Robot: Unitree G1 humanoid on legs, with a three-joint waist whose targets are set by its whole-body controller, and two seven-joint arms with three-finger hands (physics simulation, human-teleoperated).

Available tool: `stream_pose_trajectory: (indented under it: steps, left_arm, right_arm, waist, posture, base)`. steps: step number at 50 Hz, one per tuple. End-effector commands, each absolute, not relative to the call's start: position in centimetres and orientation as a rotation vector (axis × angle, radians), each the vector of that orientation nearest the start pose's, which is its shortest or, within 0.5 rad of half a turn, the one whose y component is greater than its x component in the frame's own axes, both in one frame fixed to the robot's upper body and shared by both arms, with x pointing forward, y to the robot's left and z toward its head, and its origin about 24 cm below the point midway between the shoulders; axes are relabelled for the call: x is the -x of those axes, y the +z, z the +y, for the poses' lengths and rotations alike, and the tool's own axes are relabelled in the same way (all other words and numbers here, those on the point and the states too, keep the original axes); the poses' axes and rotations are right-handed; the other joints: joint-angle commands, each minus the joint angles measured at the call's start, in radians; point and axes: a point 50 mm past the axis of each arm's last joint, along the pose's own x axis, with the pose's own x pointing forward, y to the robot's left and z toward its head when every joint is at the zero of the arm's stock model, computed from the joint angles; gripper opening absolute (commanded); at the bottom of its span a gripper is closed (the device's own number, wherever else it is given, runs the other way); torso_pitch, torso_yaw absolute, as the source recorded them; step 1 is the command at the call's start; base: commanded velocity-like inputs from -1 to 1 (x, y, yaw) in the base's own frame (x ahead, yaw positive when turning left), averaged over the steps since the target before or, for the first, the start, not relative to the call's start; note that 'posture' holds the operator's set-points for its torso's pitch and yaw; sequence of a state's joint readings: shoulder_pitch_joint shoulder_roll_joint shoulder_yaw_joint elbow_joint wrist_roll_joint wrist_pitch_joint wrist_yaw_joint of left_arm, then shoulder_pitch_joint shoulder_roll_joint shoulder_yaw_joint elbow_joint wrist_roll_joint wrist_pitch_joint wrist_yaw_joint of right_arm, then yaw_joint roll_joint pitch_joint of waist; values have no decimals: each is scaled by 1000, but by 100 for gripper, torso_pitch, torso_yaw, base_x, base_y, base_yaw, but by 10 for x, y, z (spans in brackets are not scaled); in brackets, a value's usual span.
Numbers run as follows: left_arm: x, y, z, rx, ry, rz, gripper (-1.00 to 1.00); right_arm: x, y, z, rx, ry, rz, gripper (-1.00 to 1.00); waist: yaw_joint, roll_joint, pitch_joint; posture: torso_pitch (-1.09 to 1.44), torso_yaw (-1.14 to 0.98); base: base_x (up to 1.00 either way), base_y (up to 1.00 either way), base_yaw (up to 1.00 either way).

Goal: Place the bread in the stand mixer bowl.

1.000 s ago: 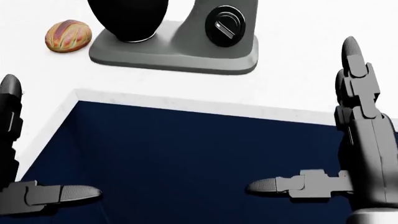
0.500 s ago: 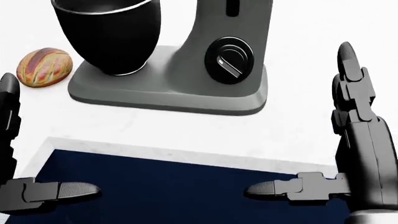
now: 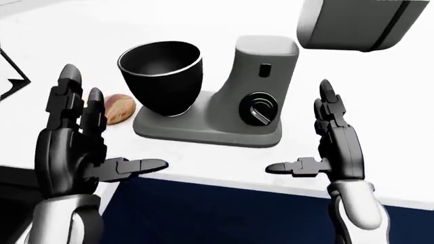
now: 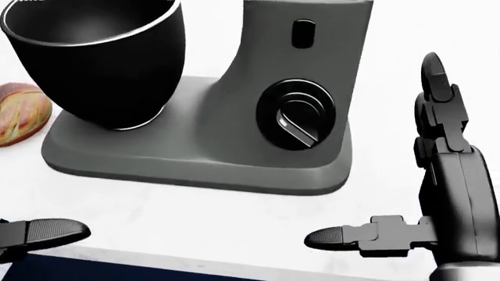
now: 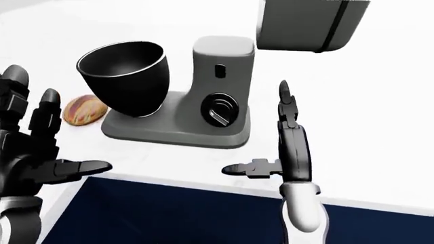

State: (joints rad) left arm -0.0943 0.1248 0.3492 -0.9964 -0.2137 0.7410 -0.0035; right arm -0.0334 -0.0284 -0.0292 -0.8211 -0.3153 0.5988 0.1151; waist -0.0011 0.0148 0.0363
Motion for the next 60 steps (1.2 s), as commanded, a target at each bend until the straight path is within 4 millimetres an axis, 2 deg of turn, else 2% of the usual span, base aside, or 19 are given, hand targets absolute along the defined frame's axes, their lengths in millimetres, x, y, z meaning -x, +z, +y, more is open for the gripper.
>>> stream_pose_trajectory:
  steps: [1, 2, 8, 14, 17, 21, 25, 27, 34, 42, 47, 50, 60]
  left_arm:
    - [-187, 225, 199, -32, 125, -459, 100]
    - [-187, 226, 200, -32, 126, -461, 100]
    - [-183, 238, 211, -47, 170, -496, 100]
    - [-173, 257, 231, -71, 247, -546, 100]
    - [-171, 261, 239, -77, 276, -553, 100]
    - [-176, 268, 250, -92, 306, -555, 100]
    - [-185, 266, 262, -130, 344, -550, 100]
    - [-188, 273, 268, -139, 357, -550, 100]
    - [-214, 253, 293, -233, 421, -467, 100]
    - [-223, 234, 311, -279, 454, -389, 100]
    - [-233, 232, 319, -296, 453, -362, 100]
    - [-248, 218, 332, -308, 460, -311, 100]
    - [-268, 187, 347, -289, 473, -232, 100]
  right_arm:
    - [-210, 190, -167, 295, -137, -336, 100]
    - [-210, 190, -167, 296, -137, -336, 100]
    - [-209, 190, -167, 296, -138, -338, 100]
    - [-209, 190, -166, 297, -134, -343, 100]
    - [-209, 191, -166, 297, -134, -344, 100]
    - [-209, 191, -166, 298, -131, -348, 100]
    - [-209, 191, -165, 296, -130, -349, 100]
    - [-209, 191, -165, 297, -129, -349, 100]
    - [-210, 191, -165, 293, -125, -352, 100]
    - [-210, 190, -165, 291, -123, -353, 100]
    - [-210, 191, -164, 288, -119, -356, 100]
    - [-211, 190, -164, 288, -117, -355, 100]
    - [-212, 189, -162, 289, -111, -355, 100]
  waist:
    - [-2, 3, -20]
    - [-2, -9, -21]
    - [-5, -5, -33]
    - [-11, 5, -27]
    - [-12, 8, -18]
    - [-11, 12, -12]
    - [-11, 13, -6]
    - [-13, 12, -4]
    - [-11, 13, -2]
    - [-11, 20, -12]
    - [-12, 28, -18]
    - [-9, 30, -18]
    - [-10, 46, -26]
  posture:
    - [0, 0]
    - [0, 0]
    - [0, 0]
    - [0, 0]
    - [0, 0]
    - [0, 0]
    - [0, 0]
    - [0, 0]
    - [0, 0]
    - [0, 0]
    - [0, 0]
    - [0, 0]
    - [0, 0]
  base:
    - [0, 0, 0]
    - [0, 0, 0]
    - [0, 0, 0]
    - [0, 0, 0]
    - [0, 0, 0]
    - [0, 0, 0]
    - [0, 0, 0]
    - [0, 0, 0]
    - [0, 0, 0]
    - [0, 0, 0]
    - [0, 0, 0]
    - [0, 0, 0]
    - [0, 0, 0]
